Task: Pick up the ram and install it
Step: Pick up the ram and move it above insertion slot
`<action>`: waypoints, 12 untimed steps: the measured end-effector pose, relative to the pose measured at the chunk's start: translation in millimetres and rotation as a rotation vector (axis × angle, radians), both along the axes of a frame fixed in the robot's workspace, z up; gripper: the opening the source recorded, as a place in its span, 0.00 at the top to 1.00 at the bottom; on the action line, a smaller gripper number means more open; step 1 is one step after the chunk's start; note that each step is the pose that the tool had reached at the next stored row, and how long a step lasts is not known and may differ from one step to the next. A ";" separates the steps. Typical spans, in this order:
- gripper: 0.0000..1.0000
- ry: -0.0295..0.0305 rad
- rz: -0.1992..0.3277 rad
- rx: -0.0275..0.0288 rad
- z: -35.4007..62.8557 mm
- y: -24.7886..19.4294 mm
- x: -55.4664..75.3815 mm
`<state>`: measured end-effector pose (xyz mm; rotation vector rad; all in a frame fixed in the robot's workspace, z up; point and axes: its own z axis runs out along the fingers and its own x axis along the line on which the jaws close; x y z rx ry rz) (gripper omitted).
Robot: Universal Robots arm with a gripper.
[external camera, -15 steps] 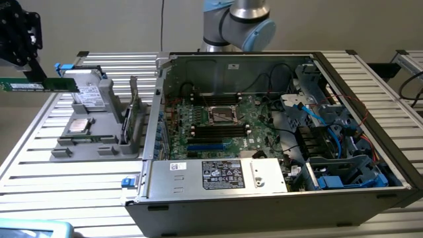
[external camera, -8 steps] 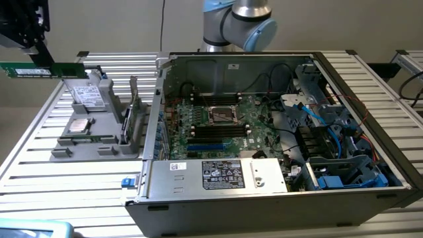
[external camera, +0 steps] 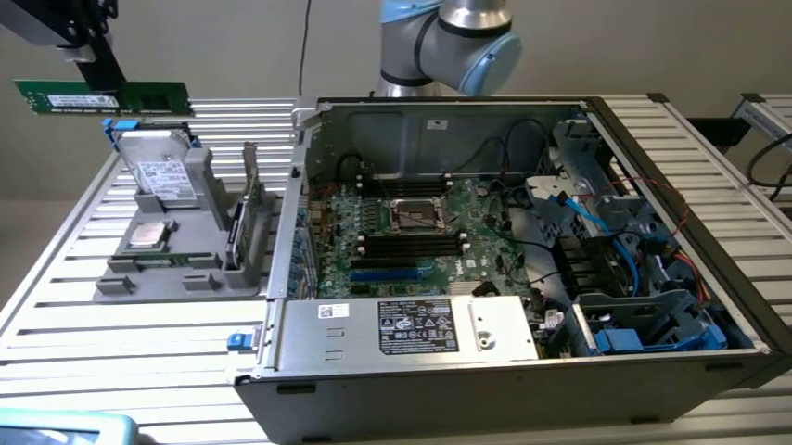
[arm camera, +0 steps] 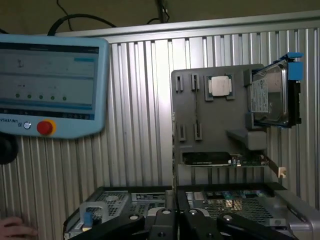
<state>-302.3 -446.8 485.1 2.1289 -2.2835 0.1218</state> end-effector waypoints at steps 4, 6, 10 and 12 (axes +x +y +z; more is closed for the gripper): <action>0.88 0.0000 0.000 0.0051 4.1 -1.3 17.9; 0.88 0.0001 0.000 0.0118 4.1 -1.6 27.2; 0.88 0.0000 0.000 0.0269 4.1 -2.2 45.4; 0.88 0.0000 0.000 0.0330 4.1 -2.6 54.4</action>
